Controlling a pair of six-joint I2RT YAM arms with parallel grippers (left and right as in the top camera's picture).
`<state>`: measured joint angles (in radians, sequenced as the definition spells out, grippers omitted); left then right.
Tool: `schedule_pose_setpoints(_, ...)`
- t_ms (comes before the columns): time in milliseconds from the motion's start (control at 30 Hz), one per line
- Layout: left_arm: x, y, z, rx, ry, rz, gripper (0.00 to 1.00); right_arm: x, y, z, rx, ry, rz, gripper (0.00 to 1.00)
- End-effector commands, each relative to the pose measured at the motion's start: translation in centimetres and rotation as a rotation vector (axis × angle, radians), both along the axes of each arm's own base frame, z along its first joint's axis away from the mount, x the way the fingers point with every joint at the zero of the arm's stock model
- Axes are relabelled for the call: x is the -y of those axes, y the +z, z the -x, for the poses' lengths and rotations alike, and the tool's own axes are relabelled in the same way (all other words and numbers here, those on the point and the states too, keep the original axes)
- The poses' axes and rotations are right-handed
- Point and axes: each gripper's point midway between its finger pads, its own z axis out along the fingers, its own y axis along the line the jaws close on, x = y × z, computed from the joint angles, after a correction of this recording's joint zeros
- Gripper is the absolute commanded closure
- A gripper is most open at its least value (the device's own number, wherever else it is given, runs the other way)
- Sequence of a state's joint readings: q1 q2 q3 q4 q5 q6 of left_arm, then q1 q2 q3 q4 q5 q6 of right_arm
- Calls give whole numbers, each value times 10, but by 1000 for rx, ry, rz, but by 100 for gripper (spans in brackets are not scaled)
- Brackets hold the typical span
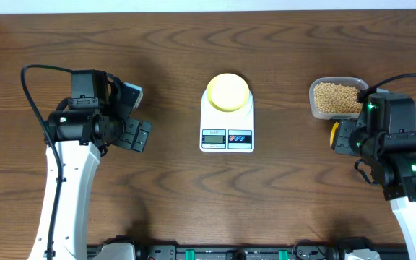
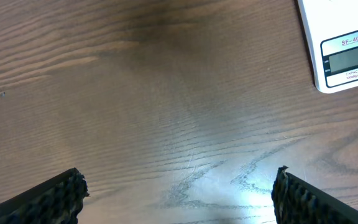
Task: Scoop item into bowl and weigh 50g on scale
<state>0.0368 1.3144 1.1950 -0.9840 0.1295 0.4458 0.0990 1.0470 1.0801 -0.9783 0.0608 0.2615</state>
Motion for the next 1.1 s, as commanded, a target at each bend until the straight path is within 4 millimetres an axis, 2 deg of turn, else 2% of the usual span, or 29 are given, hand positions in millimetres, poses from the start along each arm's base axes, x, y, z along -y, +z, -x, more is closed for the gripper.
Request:
schedule_pose_setpoints(0,0,1,1,4,-8,5,2,4,6,-3,17,21,31,99)
schedule_pose_setpoints(267,0,1,1,4,-8,5,2,3,9,-7,38,54,54,99)
schedule_pose_setpoints(567,0,1,1,4,-8,5,2,1,26,-26,141,51,47,99)
schedule_pose_setpoints(900,2,2,1,4,-4,15,2,1,30,-29,161,50,46,99)
schedule_pose_setpoints(1067,18,5,0,4,35,130,2,1,31,-30,167,50,45,99)
